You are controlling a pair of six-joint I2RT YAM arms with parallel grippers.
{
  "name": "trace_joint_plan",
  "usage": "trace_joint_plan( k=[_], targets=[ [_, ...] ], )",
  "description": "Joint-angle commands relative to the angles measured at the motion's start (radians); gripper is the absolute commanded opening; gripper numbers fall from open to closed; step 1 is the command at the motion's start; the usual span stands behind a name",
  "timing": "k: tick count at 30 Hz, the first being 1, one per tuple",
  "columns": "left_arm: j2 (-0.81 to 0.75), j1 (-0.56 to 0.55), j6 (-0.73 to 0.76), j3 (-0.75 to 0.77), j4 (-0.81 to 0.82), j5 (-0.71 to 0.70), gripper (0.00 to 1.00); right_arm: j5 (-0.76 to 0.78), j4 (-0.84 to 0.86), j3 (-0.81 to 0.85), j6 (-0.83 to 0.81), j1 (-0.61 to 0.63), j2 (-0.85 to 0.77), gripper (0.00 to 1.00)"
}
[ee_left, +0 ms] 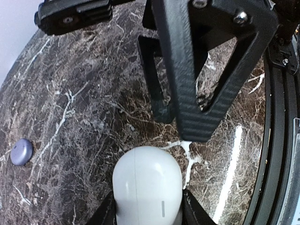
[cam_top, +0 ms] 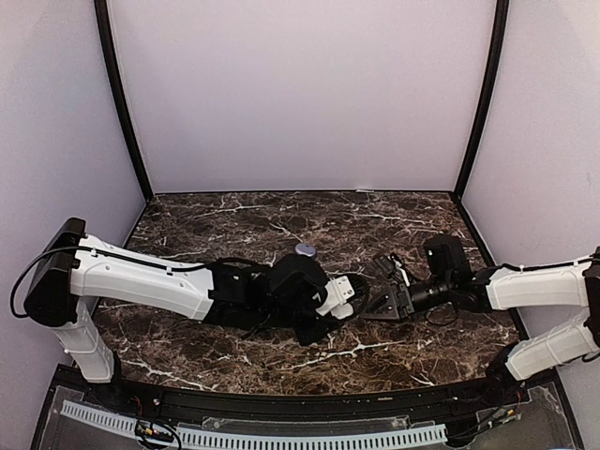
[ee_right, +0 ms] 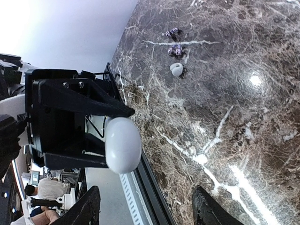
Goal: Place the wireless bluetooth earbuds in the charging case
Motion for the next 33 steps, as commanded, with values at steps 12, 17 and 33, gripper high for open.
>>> trace_joint_plan(
  k=[12, 17, 33],
  targets=[
    [-0.042, -0.067, 0.072, 0.105, -0.028, -0.136, 0.28, -0.027, 0.131, 0.04, 0.089, 0.065, -0.025, 0.58],
    [-0.029, -0.079, 0.085, 0.114, -0.038, -0.151, 0.28, -0.023, 0.142, 0.058, 0.098, 0.079, -0.013, 0.53],
    [-0.028, -0.091, 0.1, 0.108, -0.027, -0.181, 0.28, -0.047, 0.183, 0.063, 0.117, 0.104, 0.004, 0.17]
  ],
)
